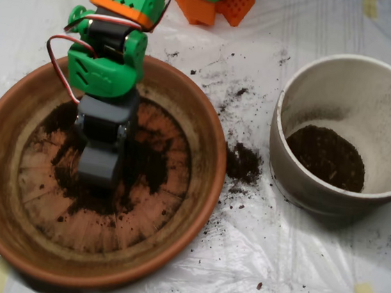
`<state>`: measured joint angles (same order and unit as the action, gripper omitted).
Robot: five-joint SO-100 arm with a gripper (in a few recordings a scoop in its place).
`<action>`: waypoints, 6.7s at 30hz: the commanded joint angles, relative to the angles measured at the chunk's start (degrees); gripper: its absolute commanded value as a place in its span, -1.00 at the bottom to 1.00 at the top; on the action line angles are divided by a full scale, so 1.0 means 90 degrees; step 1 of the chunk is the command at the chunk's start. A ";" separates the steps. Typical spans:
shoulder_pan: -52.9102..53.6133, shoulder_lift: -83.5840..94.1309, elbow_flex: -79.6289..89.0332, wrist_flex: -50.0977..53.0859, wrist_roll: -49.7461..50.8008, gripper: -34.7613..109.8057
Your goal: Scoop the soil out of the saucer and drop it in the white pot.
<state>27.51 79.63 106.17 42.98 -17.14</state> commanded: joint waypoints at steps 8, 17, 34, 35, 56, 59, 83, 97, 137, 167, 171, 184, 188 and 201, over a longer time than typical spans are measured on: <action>0.0264 0.0732 0.0527 -0.1074 -0.0801 -0.49; 0.0527 0.0498 -0.0088 -0.1104 -0.0615 -0.53; -0.0371 0.3525 0.0254 -0.0420 0.1338 -0.53; -0.0508 0.3691 0.0146 -0.0225 0.1445 -0.53; -0.4287 0.4561 -0.1885 0.2012 0.1221 -0.53; -0.4932 0.4541 -0.2109 0.2354 0.0889 -0.53; -0.5879 0.2129 -0.4375 0.4951 0.0703 -0.01; -0.4746 0.4502 -0.2900 0.3760 0.1689 -0.01; 0.1064 0.0234 -0.0527 0.1240 0.1221 0.05; 0.0742 0.0459 -0.0068 0.0986 0.0518 -0.44; 0.0703 0.0791 0.0342 0.0410 0.0254 -0.45; 0.0303 0.3066 0.2119 -0.1709 -0.0078 -0.53; 0.0107 0.4121 0.2217 -0.1494 0.0645 -0.53; -0.2002 0.6777 0.1689 0.0244 0.1064 -0.53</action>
<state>13.71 133.51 126.47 43.33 -7.38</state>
